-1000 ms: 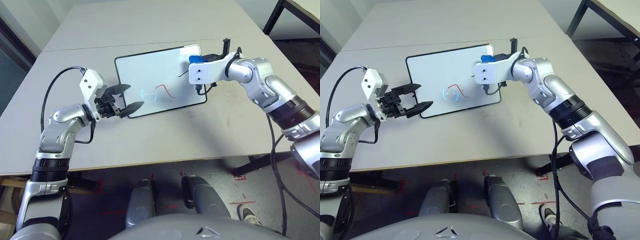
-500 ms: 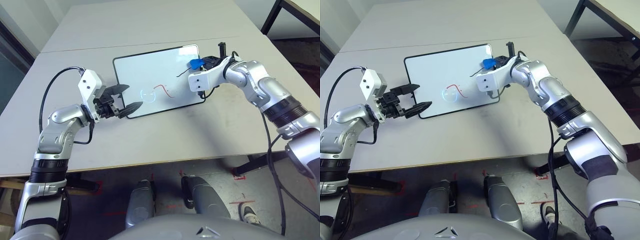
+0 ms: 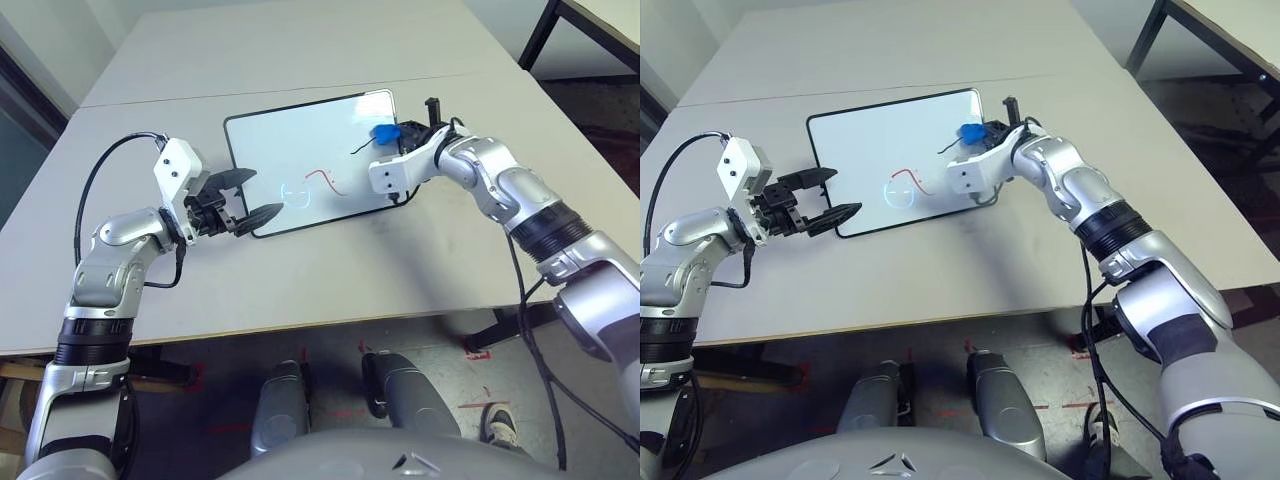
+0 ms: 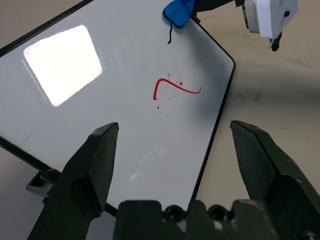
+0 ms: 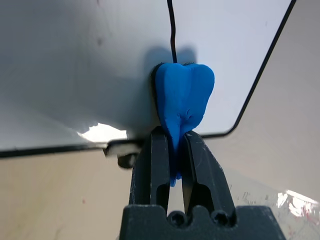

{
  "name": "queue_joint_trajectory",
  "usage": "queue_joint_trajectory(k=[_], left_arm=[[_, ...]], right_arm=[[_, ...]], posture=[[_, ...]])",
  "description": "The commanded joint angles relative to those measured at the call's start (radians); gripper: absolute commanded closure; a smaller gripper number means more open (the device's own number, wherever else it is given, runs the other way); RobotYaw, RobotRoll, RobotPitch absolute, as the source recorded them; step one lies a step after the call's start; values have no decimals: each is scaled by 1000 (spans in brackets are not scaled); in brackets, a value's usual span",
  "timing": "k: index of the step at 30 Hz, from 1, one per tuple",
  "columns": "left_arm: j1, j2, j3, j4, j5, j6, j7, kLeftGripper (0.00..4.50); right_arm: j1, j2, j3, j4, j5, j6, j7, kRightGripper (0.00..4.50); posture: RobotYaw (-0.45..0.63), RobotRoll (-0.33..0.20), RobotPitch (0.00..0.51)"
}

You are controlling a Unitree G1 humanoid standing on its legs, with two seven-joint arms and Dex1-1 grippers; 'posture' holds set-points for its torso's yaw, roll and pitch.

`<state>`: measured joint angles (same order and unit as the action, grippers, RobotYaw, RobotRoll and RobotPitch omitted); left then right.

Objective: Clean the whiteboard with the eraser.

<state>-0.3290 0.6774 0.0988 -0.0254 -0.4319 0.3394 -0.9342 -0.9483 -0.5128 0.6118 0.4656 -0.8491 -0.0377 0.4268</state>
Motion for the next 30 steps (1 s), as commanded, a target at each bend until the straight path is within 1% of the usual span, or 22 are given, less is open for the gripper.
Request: queue_joint_trajectory(k=[1,12,20,25,30], left_arm=[[2,9,1,-12,6,3,-5,0],[4,-3,-8,-13,8,2,1,0],[5,-15,-14,-15,10,2,4,0],[3,-18,-15,-13,11,2,4,0],[-3,-19,-16,-5,13,-3,1,0]], right_arm=[[23,23,22,-29,-17,-19,35,4359],[37,53,24,-98,-49,-21,107,4376],[40,52,15,-112,-70,-28,130,4376],[34,33,9,-88,-93,-23,126,4376],[16,-5,-5,-50,-105,-19,112,4377]], posture=[[-92,0,105],[-95,0,110],[-99,0,112],[-100,0,113],[-105,0,110]])
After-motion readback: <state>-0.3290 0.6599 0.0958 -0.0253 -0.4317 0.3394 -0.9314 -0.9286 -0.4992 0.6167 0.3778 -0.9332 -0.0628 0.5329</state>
